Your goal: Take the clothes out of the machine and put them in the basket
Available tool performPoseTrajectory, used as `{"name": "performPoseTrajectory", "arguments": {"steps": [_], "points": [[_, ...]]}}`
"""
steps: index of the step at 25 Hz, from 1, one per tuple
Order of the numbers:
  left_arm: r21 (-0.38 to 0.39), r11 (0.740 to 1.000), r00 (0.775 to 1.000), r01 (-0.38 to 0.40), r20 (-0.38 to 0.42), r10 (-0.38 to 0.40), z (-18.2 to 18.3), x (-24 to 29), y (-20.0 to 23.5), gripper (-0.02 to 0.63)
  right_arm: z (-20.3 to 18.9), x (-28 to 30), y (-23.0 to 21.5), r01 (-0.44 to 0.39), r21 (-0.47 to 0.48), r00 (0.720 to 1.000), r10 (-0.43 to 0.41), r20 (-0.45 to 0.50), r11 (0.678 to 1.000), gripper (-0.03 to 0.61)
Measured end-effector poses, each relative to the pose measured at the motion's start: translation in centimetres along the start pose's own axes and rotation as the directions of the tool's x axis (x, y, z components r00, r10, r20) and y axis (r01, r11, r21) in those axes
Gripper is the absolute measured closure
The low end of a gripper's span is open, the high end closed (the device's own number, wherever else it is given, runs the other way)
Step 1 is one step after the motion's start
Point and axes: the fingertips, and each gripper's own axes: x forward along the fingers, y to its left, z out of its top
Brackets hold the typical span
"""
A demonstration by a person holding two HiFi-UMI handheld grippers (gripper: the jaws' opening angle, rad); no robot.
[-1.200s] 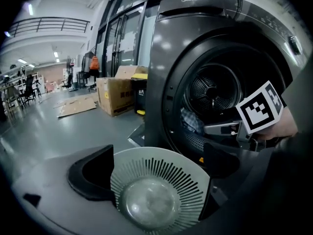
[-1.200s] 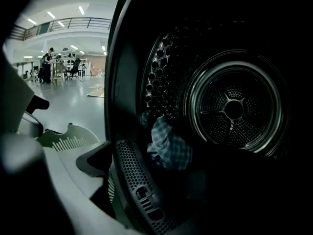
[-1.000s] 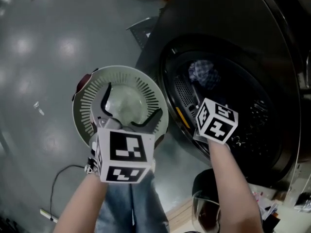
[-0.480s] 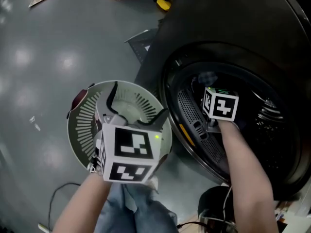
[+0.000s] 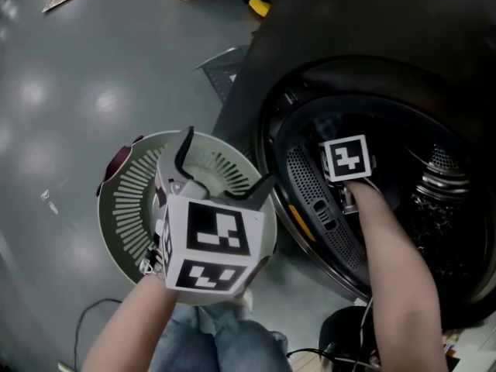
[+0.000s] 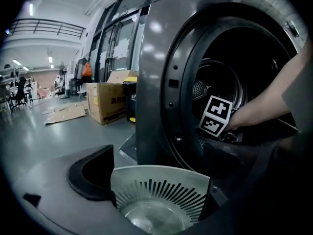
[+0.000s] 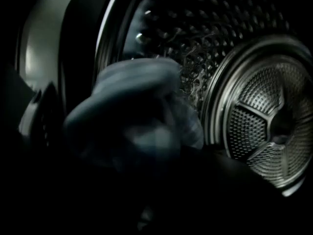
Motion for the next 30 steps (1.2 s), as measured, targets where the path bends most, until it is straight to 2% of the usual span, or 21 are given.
{"name": "performPoseTrajectory", "arguments": {"steps": [1, 3, 9, 13, 17, 24, 30], "points": [[0.002, 1.0, 1.0, 0.003, -0.002, -0.003, 0.0, -0.2, 0.0, 0.046, -0.7, -0.4, -0.2, 0.031, -0.019, 0.999, -0.032, -0.043, 0.999, 0.436], [-0.009, 1.0, 1.0, 0.009, -0.013, -0.009, 0.0, -0.9, 0.0, 0.046, -1.3, -1.5, -1.0, 0.089, -0.031, 0.994, -0.091, -0.066, 0.996, 0.458], [-0.051, 0.999, 0.997, 0.016, -0.074, -0.02, 0.4, -3.8, -0.5, 0.046, -1.7, -5.1, -0.8, 0.115, -0.009, 0.993, -0.115, -0.006, 0.993, 0.462], [-0.055, 0.998, 0.994, 0.027, -0.104, -0.033, 1.8, -6.2, -0.9, 0.046, 0.6, -9.1, -0.4, 0.126, -0.041, 0.988, -0.122, 0.093, 0.991, 0.462], [-0.073, 0.997, 0.99, 0.021, -0.141, -0.031, 3.0, -8.8, -0.6, 0.046, 0.9, -13.1, 0.0, 0.154, -0.063, 0.983, -0.146, 0.108, 0.986, 0.462], [-0.103, 0.995, 0.98, 0.016, -0.194, -0.035, 4.8, -13.0, -0.7, 0.046, 1.0, -18.8, 2.3, 0.107, -0.099, 0.987, -0.093, 0.13, 0.989, 0.462], [-0.121, 0.993, 0.978, -0.001, -0.207, -0.024, 4.5, -14.6, 0.6, 0.046, 1.3, -20.8, 4.9, 0.083, -0.12, 0.99, -0.068, 0.124, 0.989, 0.46]]}}
